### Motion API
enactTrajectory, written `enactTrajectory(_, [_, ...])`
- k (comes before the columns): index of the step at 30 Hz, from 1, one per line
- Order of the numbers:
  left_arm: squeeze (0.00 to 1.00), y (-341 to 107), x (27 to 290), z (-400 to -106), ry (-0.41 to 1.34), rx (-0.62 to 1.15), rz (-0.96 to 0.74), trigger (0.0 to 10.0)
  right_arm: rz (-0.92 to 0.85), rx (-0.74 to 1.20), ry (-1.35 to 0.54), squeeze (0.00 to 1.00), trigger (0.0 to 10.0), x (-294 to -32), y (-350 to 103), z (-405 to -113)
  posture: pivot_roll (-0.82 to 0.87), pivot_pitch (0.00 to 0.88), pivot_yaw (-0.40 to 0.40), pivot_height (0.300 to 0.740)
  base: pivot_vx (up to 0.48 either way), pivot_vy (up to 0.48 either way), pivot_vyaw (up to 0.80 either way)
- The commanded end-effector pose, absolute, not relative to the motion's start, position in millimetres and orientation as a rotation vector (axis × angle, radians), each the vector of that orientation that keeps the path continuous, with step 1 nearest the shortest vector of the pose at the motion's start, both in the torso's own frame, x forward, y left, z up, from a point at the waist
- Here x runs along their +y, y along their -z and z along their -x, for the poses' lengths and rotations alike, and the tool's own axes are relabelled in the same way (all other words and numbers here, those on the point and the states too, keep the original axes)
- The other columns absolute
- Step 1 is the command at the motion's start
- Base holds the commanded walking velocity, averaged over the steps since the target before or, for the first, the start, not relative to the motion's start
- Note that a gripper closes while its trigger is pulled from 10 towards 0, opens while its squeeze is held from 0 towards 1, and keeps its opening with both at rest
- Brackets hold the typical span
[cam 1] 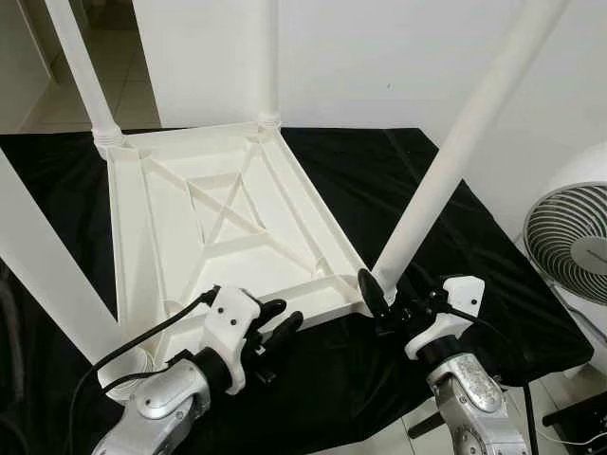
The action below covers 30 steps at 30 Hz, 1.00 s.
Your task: Building children table
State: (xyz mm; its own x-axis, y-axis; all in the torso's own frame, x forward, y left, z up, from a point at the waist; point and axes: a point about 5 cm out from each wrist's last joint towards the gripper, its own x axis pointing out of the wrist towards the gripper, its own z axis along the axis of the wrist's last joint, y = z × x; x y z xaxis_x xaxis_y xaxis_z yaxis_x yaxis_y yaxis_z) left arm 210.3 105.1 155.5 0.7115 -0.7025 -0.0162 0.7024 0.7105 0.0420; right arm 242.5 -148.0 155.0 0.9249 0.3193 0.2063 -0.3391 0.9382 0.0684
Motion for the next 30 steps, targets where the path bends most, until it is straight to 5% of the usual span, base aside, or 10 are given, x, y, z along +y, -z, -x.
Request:
enactTrajectory(1, [0.00, -155, 108, -210, 0.710, 0.010, -0.047, 10.0, -0.112, -0.176, -0.366, 0.00, 10.0, -145, -151, -244, 0.08, 0.111, -0.073, 0.740, 0.000, 0.000, 0.00])
enactTrajectory(30, [0.00, -168, 127, -184, 0.643, 0.021, -0.028, 10.0, -0.088, -0.129, -0.536, 0.00, 10.0, -144, -146, -223, 0.12, 0.205, -0.083, 0.740, 0.000, 0.000, 0.00])
